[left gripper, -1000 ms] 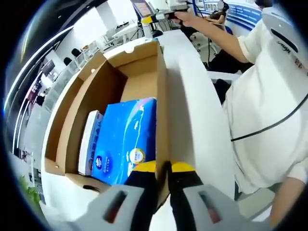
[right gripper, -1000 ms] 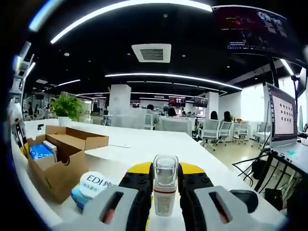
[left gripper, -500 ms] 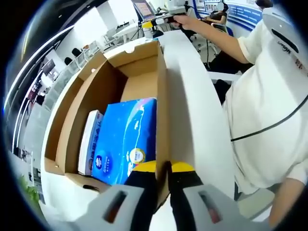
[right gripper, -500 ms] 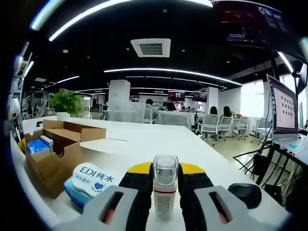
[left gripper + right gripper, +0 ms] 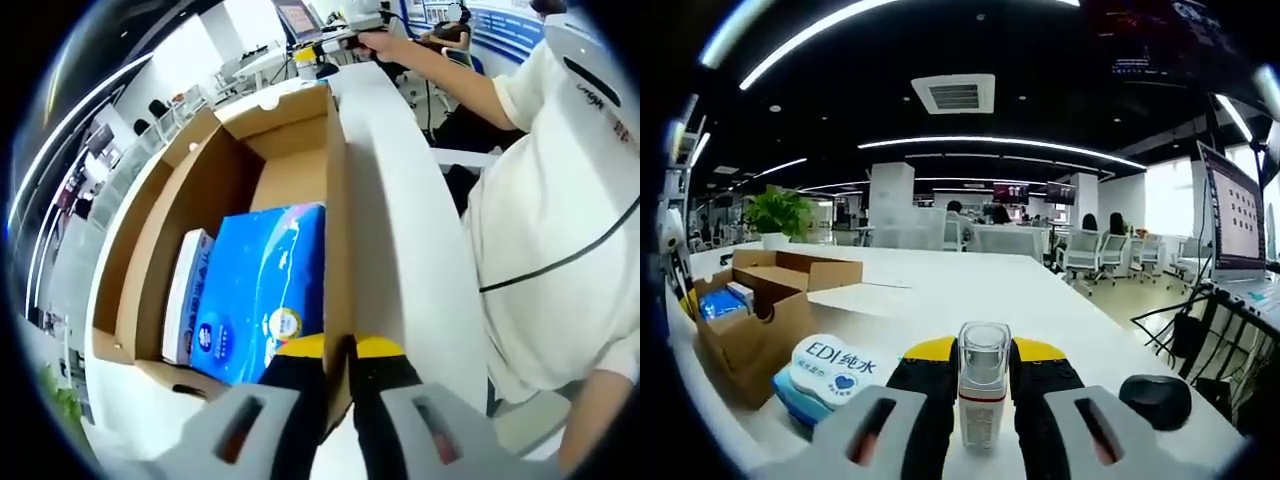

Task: Operate the shoe box by opening the lid, removing the specified soft item, and placing it in the target area until the item is outside and the box remains undamaged.

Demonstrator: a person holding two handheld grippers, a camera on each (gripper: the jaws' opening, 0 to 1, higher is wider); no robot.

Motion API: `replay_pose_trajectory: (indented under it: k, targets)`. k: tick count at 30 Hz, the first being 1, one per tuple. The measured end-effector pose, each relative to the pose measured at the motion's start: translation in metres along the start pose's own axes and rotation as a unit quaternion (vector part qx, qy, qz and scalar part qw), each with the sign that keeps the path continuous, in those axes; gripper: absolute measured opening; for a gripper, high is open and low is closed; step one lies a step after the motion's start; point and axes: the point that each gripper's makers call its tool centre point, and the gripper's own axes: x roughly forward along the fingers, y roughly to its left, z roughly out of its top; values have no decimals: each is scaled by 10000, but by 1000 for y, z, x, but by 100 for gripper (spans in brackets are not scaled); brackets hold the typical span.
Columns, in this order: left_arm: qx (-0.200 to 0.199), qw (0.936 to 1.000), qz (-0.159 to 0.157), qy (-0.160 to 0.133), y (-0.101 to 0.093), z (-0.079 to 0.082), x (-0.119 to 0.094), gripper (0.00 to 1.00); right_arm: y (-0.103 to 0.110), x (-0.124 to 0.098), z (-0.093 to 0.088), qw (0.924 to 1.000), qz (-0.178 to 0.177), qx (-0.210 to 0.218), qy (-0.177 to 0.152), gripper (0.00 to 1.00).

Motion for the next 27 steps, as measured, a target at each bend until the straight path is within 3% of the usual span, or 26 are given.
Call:
replay_pose_trajectory:
  k: [14, 23, 27]
  targets:
    - [9, 10000, 33, 1, 0, 0, 0, 7, 3, 2, 1, 9996, 170, -204, -83, 19]
    - [27, 10000, 61, -13, 1, 0, 0, 7, 0, 0, 1, 9995, 248, -158, -141, 30]
    - [15, 10000, 62, -4, 0, 0, 0, 7, -2, -4, 6, 9995, 170, -156, -225, 40]
